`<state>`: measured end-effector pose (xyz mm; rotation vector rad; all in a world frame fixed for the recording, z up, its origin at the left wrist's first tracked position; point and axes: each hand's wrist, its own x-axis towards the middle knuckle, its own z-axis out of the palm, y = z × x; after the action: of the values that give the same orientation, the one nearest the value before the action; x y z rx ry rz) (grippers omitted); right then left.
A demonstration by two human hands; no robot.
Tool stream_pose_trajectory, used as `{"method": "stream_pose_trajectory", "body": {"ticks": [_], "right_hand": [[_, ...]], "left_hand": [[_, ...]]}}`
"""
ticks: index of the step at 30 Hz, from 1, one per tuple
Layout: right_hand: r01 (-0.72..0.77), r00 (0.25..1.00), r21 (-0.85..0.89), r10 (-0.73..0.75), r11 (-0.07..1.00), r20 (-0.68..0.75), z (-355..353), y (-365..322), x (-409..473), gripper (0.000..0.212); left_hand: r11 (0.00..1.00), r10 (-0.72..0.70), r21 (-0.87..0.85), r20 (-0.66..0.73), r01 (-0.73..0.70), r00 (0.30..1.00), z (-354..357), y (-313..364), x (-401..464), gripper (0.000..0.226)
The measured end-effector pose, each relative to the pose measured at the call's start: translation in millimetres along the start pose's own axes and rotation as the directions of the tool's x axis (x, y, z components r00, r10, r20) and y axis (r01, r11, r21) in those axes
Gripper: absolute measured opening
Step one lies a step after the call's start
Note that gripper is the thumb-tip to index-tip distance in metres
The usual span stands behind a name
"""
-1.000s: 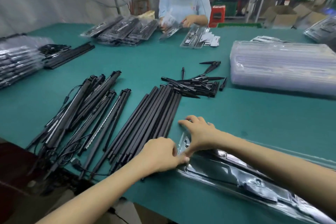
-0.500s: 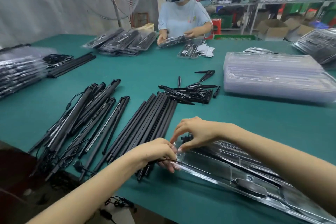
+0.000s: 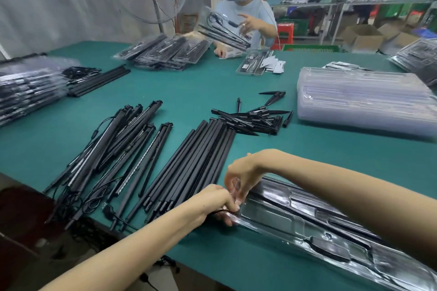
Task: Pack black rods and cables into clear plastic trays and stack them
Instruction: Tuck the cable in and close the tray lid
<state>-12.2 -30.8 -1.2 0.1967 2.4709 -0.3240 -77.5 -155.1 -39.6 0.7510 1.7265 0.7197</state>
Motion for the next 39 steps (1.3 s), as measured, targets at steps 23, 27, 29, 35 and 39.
{"method": "stream_pose_trajectory", "body": {"ticks": [23,27,29,35,39], "right_hand": [[-0.029,0.998,0.052,0.032,0.998,-0.054,5.0,-2.6,-8.0,0.039],[-0.062,0.998,-0.002,0.062,0.998,-0.016,2.7,-9.2,-1.3,0.042],[-0.069,0.997,-0.004,0.069,0.998,-0.019,4.3,-9.7,-0.8,0.043],[-0.091,0.994,-0.069,0.087,0.993,-0.065,9.1,-14.0,-0.9,0.039],[-0.058,0.996,0.057,0.061,0.997,-0.069,7.9,-7.0,-4.0,0.037]], "left_hand": [[0.995,-0.063,0.078,0.088,0.056,0.994,-3.4,-0.7,-1.2,0.003],[0.997,-0.023,0.069,0.046,0.020,0.999,1.9,-1.4,-3.4,0.013],[0.998,-0.018,0.053,0.011,0.017,1.000,4.2,-1.8,-4.0,0.021],[0.998,0.006,0.066,-0.033,-0.003,0.999,9.2,-7.0,-1.6,0.032],[0.997,-0.005,0.074,-0.024,0.007,1.000,7.9,-6.9,-4.5,0.034]]}}
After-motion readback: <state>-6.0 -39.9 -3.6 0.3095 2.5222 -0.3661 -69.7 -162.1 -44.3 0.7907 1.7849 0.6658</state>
